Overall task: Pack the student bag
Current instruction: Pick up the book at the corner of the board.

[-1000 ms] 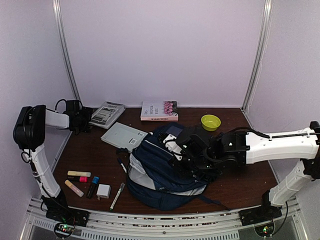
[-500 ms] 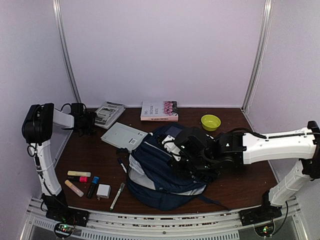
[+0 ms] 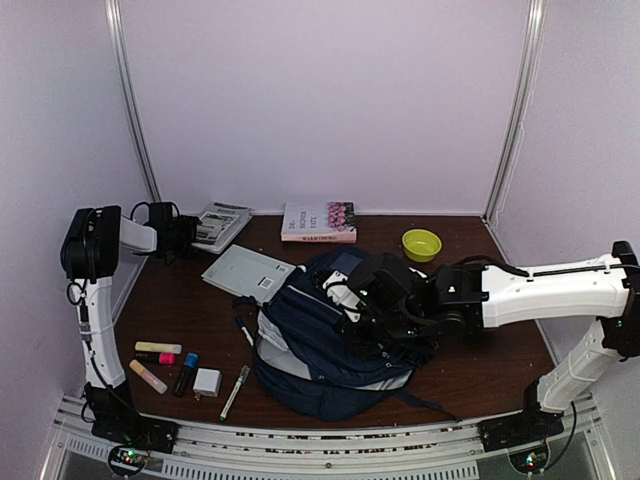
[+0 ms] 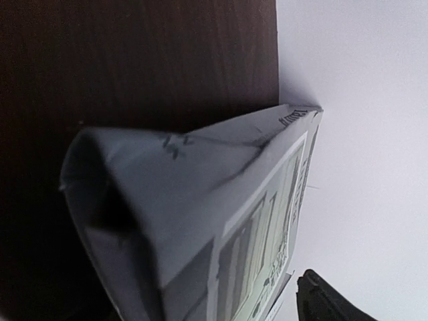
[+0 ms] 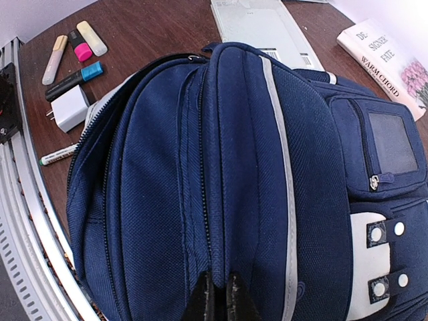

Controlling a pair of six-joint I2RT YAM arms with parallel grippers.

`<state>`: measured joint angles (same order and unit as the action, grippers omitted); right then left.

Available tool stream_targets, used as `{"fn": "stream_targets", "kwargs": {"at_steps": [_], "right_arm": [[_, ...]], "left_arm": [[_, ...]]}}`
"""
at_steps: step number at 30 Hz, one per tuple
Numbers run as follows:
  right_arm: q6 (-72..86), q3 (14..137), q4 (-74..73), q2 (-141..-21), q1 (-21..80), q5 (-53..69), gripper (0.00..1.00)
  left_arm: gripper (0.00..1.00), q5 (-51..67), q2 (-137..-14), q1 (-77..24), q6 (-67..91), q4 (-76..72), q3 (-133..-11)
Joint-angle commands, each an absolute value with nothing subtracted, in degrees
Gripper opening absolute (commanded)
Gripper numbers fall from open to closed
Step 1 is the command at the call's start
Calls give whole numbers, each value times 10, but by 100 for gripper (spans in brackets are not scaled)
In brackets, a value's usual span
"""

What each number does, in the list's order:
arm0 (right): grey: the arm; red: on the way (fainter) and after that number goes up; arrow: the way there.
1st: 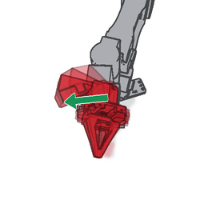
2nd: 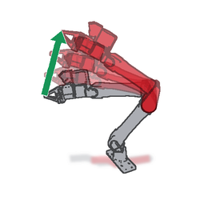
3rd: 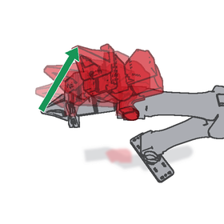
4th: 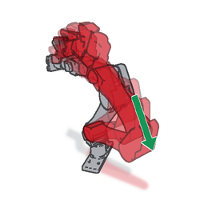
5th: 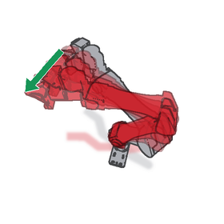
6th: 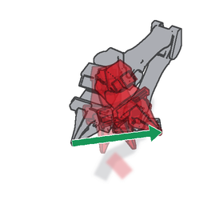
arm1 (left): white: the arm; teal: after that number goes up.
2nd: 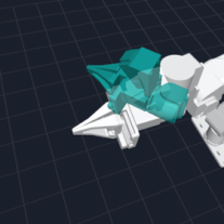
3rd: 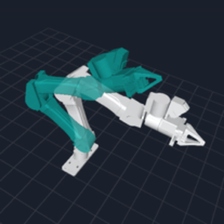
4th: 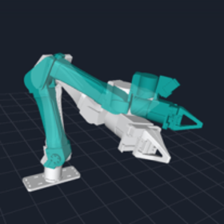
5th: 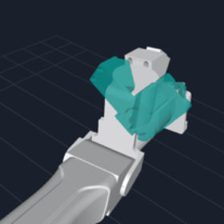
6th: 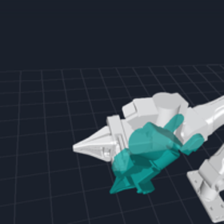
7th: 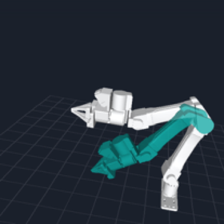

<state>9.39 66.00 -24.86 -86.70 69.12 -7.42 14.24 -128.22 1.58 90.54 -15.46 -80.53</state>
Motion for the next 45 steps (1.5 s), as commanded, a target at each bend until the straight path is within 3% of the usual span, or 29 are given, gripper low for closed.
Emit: {"fn": "stream_targets", "kwargs": {"at_steps": [1, 13, 17, 24, 26, 32, 45], "right_arm": [[92, 661, -208, -874, 681, -93, 0], [89, 684, -214, -899, 680, -84, 0], [88, 693, -220, -903, 680, -82, 0], [90, 700, -228, -904, 680, -80, 0], [91, 699, -228, -905, 680, -79, 0], [93, 708, -234, -909, 680, -74, 0], [106, 715, -247, -892, 680, -86, 0]], "left_arm": [[78, 162, -1315, 8, 908, -204, -852], [69, 177, -1294, 5, 884, -242, -891], [51, 188, -1303, 6, 888, -262, -892], [35, 198, -1315, 7, 892, -265, -895], [23, 205, -1323, 7, 899, -276, -896], [0, 205, -1310, 7, 916, -316, -863], [0, 222, -1230, 7, 936, -378, -767]]}}
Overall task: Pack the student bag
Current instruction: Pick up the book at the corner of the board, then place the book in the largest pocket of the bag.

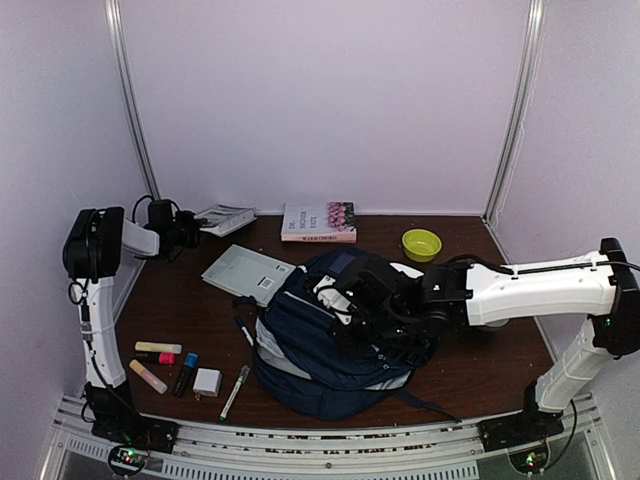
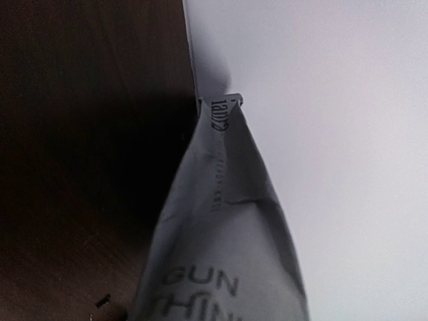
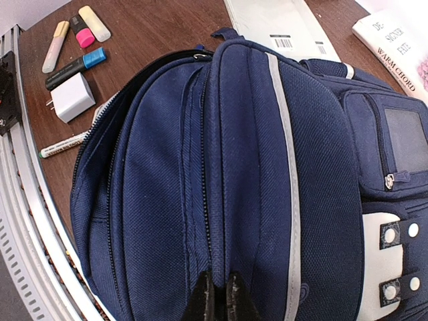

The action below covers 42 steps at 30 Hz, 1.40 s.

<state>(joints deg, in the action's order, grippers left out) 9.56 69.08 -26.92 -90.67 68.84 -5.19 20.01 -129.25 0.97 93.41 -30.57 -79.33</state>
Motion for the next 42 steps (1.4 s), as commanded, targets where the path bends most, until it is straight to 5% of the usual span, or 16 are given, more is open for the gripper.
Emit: {"fn": "stream_targets", "kwargs": {"at_steps": [1, 17, 28, 42], "right_arm": [[107, 715, -250, -888, 680, -95, 0], [150, 738, -274, -865, 661, -157, 0], [165, 757, -281, -839, 626, -155, 0], [183, 746, -262, -804, 589, -105, 0]], "left_arm": [[0, 225, -1216, 7, 930, -375, -758], [0, 298, -901, 8, 781, -296, -555], [0, 271, -572, -2, 541, 28, -418], [0, 255, -288, -49, 466, 305, -377]]}}
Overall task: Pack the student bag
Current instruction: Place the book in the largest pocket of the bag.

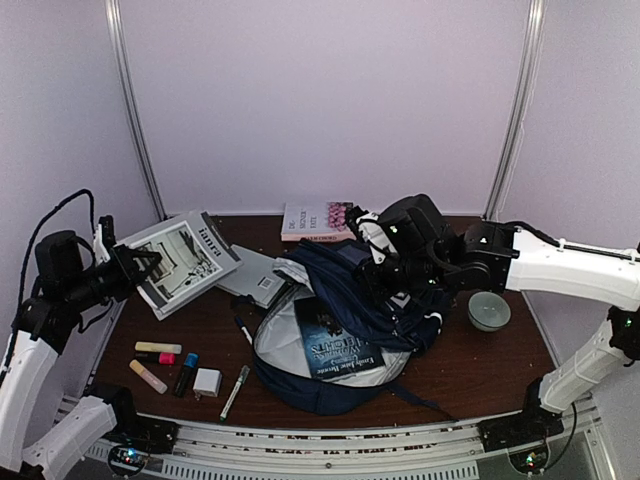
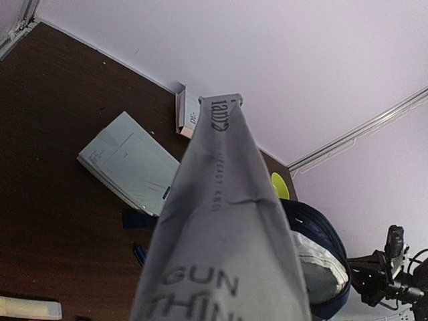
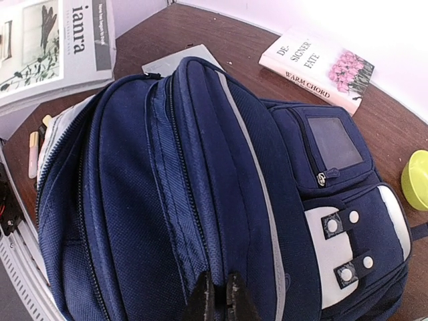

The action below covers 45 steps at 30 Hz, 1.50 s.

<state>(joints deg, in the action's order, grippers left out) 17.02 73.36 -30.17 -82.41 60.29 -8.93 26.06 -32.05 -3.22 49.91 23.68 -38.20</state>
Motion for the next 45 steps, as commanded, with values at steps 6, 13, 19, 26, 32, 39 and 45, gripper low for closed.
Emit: {"fn": "stream_targets", "kwargs": {"at_steps": [6, 13, 19, 26, 32, 39, 45], "right_arm": [[177, 771, -284, -816, 584, -132, 0], [171, 797, -294, -819, 584, -169, 0], [168, 811, -305, -826, 583, -166, 0], [170, 812, -308, -827, 582, -157, 0], [176, 808, -294, -826, 583, -132, 0], [186, 807, -289, -831, 583, -111, 0], [197, 800, -281, -829, 584, -105, 0]], "left_arm": [[0, 240, -261, -88, 450, 385, -369], [0, 308, -221, -102, 458, 385, -334], [0, 414, -177, -102, 485, 338, -295], [0, 470, -139, -103, 502, 320, -269], [0, 484, -147, -103, 559, 222, -238], [0, 478, -184, -104, 572, 156, -282], [0, 471, -222, -107, 571, 156, -278]]}}
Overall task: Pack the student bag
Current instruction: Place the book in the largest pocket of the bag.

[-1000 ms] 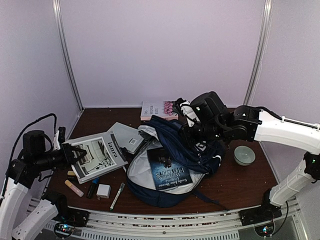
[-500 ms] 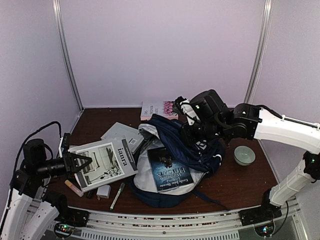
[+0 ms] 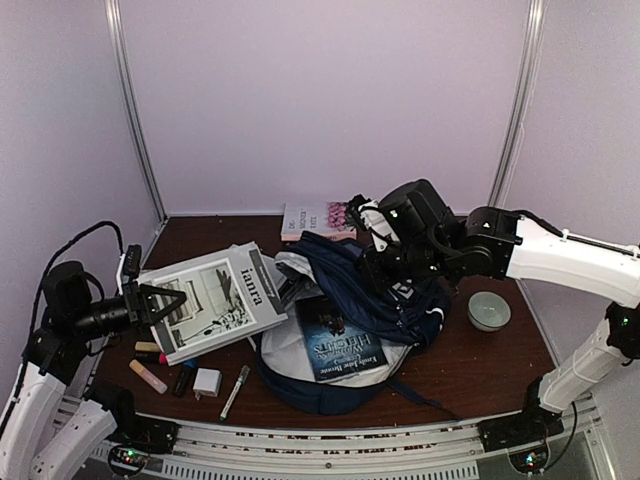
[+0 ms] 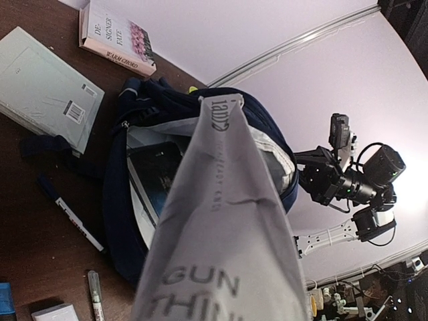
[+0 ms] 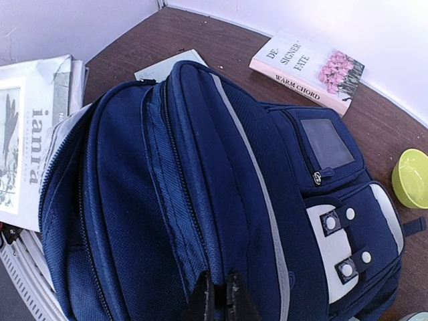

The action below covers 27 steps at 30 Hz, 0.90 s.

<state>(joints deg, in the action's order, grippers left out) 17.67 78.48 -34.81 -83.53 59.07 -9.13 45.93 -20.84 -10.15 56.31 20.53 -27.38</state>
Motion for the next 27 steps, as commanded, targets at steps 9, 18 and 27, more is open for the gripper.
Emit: {"fn": "stream_targets", "kwargs": {"at_steps": [9, 18, 27], "right_arm": [[198, 801, -266, -830, 584, -106, 0], [206, 808, -266, -836, 586, -86, 0], [208, 795, -261, -828, 589, -85, 0]], "left_arm": [[0, 413, -257, -204, 634, 60, -218], [0, 260, -442, -331, 692, -101, -205], [0, 121, -667, -413, 714, -195, -294]]}}
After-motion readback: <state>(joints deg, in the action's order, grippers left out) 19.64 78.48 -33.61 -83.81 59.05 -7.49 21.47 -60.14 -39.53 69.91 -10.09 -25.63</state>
